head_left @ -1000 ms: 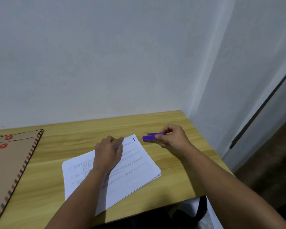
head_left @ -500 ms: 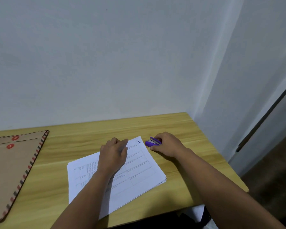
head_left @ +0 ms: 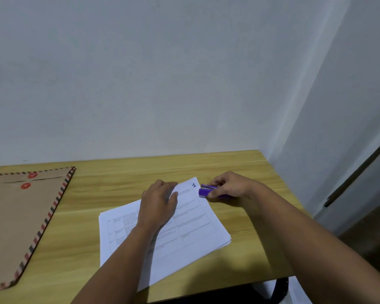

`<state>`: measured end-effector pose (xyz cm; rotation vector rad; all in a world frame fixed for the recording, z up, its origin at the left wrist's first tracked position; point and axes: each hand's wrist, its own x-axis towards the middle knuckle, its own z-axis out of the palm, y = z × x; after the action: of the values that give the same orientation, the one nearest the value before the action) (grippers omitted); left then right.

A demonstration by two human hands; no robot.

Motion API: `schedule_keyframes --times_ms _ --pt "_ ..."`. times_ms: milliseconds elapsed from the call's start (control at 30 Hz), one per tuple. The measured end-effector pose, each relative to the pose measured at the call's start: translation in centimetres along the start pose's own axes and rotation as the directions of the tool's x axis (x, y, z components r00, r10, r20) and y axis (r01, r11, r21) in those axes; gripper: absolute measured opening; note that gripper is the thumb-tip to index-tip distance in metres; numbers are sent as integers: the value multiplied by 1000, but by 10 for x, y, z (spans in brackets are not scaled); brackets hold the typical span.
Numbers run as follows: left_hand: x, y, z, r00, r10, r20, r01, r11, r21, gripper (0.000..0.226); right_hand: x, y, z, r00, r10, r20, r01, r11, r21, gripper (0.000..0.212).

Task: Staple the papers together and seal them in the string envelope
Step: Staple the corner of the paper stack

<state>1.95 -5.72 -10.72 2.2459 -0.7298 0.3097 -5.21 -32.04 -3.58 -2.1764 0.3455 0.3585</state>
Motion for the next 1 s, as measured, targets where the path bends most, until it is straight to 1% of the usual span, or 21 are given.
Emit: schedule_keyframes --times_ms 167,333,633,867,1000 --pt "1 0 0 1000 8 -10 -9 999 -41 31 4 -3 1 1000 18 23 -19 999 35 30" --pt "0 3 -3 1000 28 -10 -29 998 -61 31 8 -10 5 999 0 53 -7 989 145 27" --pt "1 2 -2 1000 22 6 -22 998 -66 31 12 -8 11 997 -77 -16 79 969 234 27" --pt "1 2 -2 999 35 19 -34 998 -47 32 15 -2 15 994 -105 -33 110 970 217 23" --pt "1 1 -1 999 38 37 -36 998 -50 33 14 2 18 989 -123 -86 139 968 209 25"
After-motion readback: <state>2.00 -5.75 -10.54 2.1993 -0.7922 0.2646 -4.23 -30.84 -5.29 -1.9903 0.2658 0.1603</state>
